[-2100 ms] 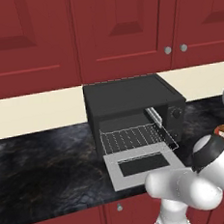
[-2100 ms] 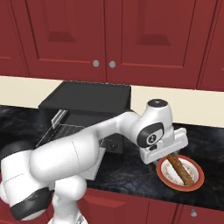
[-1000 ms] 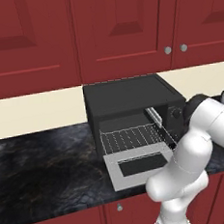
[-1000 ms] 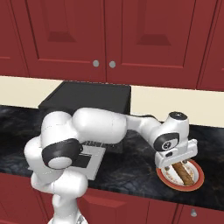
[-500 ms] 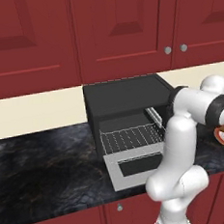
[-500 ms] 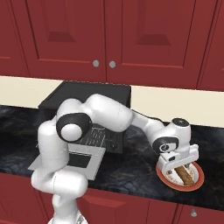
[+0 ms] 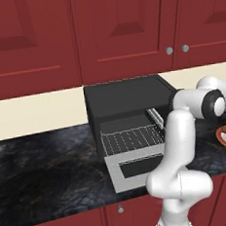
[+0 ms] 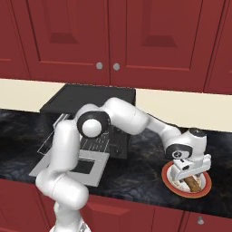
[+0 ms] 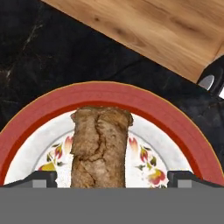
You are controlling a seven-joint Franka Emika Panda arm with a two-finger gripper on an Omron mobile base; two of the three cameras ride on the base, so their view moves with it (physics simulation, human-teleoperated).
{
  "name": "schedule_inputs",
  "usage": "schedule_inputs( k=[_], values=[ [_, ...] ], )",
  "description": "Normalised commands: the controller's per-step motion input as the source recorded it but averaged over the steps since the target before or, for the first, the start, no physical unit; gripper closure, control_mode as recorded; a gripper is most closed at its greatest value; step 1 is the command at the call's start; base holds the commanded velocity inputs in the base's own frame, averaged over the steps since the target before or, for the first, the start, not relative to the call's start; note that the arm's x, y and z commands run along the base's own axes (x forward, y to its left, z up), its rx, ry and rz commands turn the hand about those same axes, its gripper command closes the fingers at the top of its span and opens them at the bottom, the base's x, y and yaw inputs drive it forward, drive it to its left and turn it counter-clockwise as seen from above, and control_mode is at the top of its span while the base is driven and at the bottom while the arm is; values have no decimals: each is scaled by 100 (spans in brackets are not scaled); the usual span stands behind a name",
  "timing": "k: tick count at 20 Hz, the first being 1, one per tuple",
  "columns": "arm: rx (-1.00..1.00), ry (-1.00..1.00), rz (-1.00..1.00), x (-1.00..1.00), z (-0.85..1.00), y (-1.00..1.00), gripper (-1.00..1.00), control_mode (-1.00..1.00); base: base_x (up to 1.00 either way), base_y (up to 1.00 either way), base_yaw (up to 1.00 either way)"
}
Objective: Pull the toaster oven rack outwards. Pick up the baguette from the plate and place it on the toaster oven rack. Close the toaster oven door fully and set the temperature to the lowest setting.
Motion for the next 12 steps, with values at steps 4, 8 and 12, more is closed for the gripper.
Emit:
schedule_inputs(
  k=[4, 8, 12],
  values=[
    [0, 4, 0, 28, -36, -14, -100, -100, 0, 0, 0],
    [0, 2, 0, 16, -42, -4, -100, -100, 0, 0, 0],
    [0, 0, 0, 0, -51, 0, -100, -100, 0, 0, 0]
  ],
)
